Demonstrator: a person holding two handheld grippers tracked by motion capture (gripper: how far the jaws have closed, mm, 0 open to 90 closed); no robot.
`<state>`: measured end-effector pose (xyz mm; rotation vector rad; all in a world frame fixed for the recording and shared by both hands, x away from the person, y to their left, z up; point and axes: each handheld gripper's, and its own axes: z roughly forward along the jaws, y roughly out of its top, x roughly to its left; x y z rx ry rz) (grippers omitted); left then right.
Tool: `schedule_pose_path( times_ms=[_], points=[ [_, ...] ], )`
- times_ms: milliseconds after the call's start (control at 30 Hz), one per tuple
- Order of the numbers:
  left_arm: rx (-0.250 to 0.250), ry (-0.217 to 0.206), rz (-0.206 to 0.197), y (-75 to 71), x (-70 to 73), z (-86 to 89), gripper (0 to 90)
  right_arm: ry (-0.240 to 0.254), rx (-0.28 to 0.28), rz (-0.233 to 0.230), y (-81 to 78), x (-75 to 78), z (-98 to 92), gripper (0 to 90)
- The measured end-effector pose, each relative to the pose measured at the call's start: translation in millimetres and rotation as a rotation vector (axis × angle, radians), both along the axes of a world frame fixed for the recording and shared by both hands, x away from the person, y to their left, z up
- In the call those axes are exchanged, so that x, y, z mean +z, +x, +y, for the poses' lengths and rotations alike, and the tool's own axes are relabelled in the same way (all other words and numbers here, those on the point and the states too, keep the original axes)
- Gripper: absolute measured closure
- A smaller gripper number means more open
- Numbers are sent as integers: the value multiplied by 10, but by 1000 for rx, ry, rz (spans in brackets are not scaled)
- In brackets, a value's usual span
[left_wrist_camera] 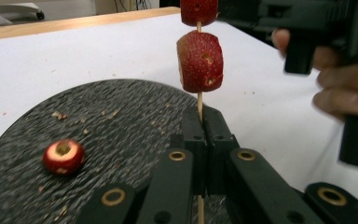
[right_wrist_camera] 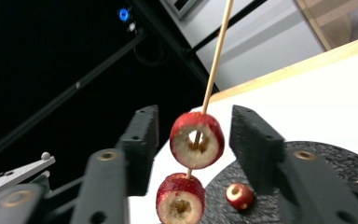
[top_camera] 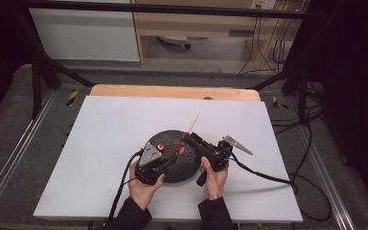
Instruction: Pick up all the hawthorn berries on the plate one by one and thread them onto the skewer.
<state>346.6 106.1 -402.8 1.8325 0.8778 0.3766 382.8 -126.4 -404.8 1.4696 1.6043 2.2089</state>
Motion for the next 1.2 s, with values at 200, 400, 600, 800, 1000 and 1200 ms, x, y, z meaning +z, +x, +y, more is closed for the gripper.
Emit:
schedule_pose_path(
  times_ms=[200,400,600,800,1000,1200],
  points=[
    [-4,24,14,-11,-49,142,888,-132,26,-1,15,55,-109,346],
    [-3,53,27,-45,-80,328,887,-256,52,22,45,17,-223,176],
    [-7,91,38,-91,-120,519,888,-375,89,42,58,-26,-285,71],
    [-3,109,48,-118,-114,739,887,-471,127,55,76,-59,-295,25],
    [12,133,53,-150,-112,983,886,-576,149,73,90,-80,-312,17],
    [17,147,64,-172,-140,1163,886,-639,170,97,127,-74,-307,17]
  ],
)
